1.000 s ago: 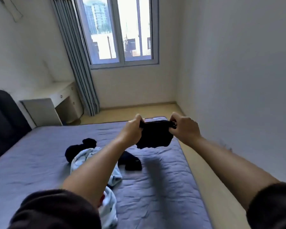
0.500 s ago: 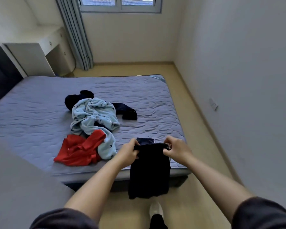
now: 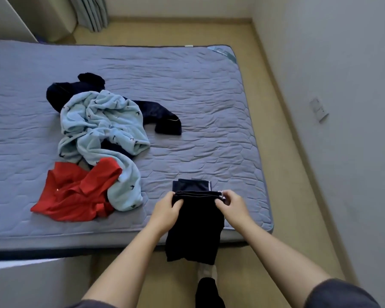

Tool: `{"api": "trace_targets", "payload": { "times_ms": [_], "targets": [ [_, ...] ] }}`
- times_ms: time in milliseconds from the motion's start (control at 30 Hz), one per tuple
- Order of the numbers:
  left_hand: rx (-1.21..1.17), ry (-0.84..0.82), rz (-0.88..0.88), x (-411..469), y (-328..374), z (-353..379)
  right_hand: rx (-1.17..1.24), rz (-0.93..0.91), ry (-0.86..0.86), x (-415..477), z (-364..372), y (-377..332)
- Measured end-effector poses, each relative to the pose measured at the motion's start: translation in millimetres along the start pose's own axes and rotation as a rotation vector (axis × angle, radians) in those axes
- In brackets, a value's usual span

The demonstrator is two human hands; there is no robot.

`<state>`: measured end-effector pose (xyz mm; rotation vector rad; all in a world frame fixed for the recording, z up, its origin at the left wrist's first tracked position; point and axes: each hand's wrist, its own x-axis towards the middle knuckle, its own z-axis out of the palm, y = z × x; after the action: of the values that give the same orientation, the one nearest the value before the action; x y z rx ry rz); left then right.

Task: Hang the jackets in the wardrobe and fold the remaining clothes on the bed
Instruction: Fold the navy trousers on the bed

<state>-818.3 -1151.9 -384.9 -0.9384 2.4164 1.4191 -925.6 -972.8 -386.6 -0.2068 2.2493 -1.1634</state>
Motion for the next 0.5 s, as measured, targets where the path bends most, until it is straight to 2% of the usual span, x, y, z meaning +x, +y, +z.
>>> {"api": "trace_targets", "payload": {
  "times_ms": [167, 267, 500],
  "targets": [
    [-0.134, 0.004, -0.091, 111.3, -46.6, 38.8, 0.166, 0.095, 0.020, 109.2, 42.9, 54.2],
    [-0.137, 0.029, -0.117, 177.2, -81.1, 67.4, 0.206, 0.143, 0.043, 172.2, 72.5, 97.3],
    [-0.018, 0.047, -0.280, 281.2, -168.8, 135.8, 0.092, 0.187, 0.027, 265.3, 137.1, 195.2]
  ]
}}
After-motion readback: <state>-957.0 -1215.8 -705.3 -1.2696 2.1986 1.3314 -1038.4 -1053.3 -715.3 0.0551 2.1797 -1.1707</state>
